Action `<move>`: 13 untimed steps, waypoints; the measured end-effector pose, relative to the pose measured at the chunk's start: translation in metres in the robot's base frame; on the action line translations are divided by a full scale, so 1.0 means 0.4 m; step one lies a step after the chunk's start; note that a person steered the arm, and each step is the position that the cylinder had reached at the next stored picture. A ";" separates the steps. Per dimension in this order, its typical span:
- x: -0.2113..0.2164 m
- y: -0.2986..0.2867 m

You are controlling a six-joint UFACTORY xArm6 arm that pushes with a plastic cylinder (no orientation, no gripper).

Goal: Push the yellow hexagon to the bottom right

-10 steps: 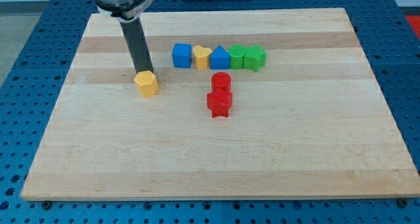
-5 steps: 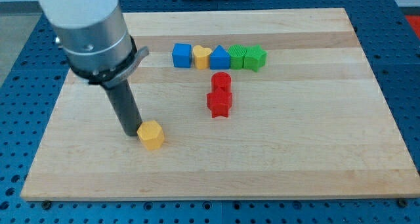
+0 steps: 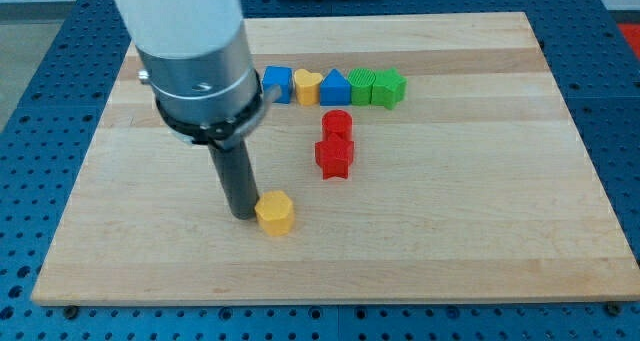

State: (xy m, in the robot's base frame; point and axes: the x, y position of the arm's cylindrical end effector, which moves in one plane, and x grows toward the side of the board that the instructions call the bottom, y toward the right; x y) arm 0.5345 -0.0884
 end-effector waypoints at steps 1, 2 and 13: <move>0.050 0.051; 0.063 0.099; 0.041 0.577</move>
